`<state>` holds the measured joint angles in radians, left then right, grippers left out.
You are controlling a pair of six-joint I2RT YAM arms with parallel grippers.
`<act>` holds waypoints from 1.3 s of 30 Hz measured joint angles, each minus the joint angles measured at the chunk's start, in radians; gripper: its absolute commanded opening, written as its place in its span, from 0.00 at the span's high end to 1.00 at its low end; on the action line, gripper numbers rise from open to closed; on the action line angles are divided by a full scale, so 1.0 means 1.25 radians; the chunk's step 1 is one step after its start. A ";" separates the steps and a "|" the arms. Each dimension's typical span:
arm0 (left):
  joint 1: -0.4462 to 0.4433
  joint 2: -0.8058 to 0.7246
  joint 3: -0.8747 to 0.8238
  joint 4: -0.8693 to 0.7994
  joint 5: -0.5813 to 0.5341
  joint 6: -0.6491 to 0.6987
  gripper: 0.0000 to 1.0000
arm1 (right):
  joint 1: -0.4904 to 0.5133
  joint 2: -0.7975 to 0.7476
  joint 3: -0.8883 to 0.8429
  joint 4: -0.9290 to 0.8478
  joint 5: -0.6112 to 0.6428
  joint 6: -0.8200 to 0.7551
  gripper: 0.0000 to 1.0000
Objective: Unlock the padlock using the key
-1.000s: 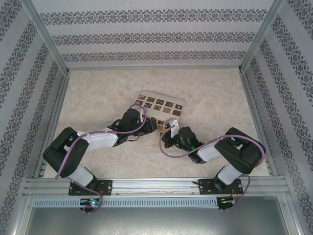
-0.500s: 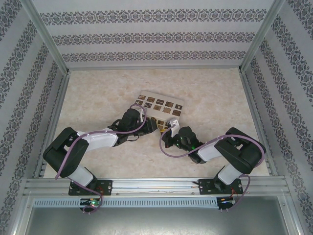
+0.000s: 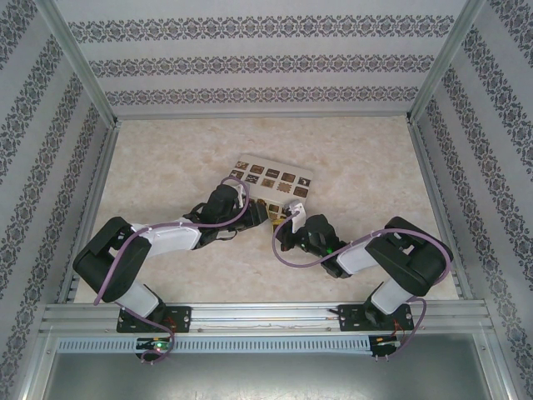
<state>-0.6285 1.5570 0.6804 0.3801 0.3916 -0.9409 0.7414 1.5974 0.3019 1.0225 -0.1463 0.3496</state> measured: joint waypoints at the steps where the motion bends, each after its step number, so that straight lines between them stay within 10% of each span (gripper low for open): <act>1: 0.000 0.000 0.000 0.000 0.000 -0.002 0.71 | 0.000 0.000 0.000 0.000 0.000 0.000 1.00; 39: 0.013 0.003 0.010 0.028 -0.049 -0.014 0.71 | -0.021 0.053 0.113 -0.036 -0.020 -0.007 1.00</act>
<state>-0.6121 1.5608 0.6926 0.4156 0.3309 -0.9588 0.7147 1.6638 0.4435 0.9779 -0.1707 0.3405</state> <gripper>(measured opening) 0.292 0.047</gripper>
